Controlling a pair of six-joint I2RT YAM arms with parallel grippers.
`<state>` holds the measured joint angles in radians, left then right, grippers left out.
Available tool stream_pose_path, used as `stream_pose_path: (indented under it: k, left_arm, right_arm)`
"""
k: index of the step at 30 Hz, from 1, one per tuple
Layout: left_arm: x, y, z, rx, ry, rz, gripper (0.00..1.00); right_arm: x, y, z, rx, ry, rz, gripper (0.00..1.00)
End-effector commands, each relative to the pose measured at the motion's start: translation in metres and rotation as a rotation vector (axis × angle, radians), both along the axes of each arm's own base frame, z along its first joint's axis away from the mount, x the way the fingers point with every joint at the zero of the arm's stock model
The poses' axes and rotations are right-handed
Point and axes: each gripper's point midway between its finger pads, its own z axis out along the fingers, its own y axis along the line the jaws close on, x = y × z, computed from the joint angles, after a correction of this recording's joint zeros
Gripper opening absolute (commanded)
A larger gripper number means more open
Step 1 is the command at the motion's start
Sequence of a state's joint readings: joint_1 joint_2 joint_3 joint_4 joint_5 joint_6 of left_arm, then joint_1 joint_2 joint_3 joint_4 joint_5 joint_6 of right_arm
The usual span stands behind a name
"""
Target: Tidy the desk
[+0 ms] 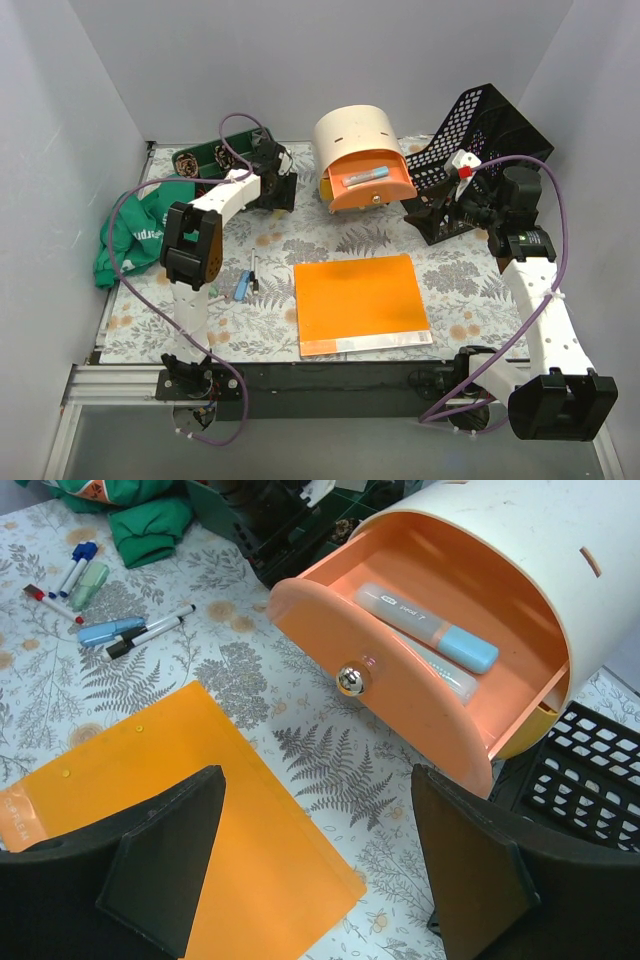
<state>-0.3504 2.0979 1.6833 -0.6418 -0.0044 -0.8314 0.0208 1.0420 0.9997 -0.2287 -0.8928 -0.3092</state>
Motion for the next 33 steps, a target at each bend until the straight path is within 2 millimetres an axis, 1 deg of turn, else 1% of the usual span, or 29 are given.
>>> stream_pose_path:
  k: [1,2,3,8,10,16,19,21,23,26,29,33]
  left_arm:
    - [0.014,0.007,0.009,0.052,-0.031,-0.004,0.53]
    - [0.014,0.008,0.006,0.061,-0.019,-0.003,0.52]
    - [0.018,0.008,0.002,0.069,-0.017,-0.003,0.51]
    - [0.025,0.012,-0.004,0.100,-0.017,0.004,0.47]
    - [0.026,0.009,-0.008,0.096,-0.009,-0.002,0.45]
    - [0.020,0.007,-0.022,0.087,0.031,-0.017,0.42]
    - [0.016,0.009,-0.029,0.098,0.047,-0.014,0.40]
    - [0.014,0.011,-0.029,0.104,0.046,-0.011,0.35]
    - [0.014,0.013,-0.028,0.110,0.038,-0.006,0.31]
    - [0.015,0.017,-0.021,0.126,0.010,0.001,0.31]
    - [0.009,0.018,-0.024,0.157,0.009,-0.007,0.34]
    - [0.001,0.019,-0.035,0.199,0.028,-0.008,0.36]
  right_arm:
    - [-0.002,0.002,0.008,0.013,-0.034,0.016,0.84]
    - [-0.001,0.002,0.008,0.012,-0.034,0.016,0.84]
    - [-0.001,0.002,0.008,0.012,-0.034,0.016,0.84]
    - [-0.001,0.001,0.006,0.011,-0.032,0.017,0.84]
    - [-0.001,0.001,0.006,0.010,-0.032,0.016,0.84]
    - [0.000,0.001,0.004,0.006,-0.029,0.012,0.84]
    - [0.000,0.001,0.006,0.006,-0.034,0.012,0.84]
    - [0.000,0.001,0.006,0.006,-0.034,0.012,0.84]
    - [0.000,0.001,0.006,0.005,-0.035,0.012,0.84]
    - [-0.001,0.001,0.006,0.006,-0.034,0.014,0.84]
    - [-0.001,0.001,0.007,0.006,-0.038,0.015,0.84]
    - [-0.002,0.001,0.007,0.006,-0.038,0.015,0.84]
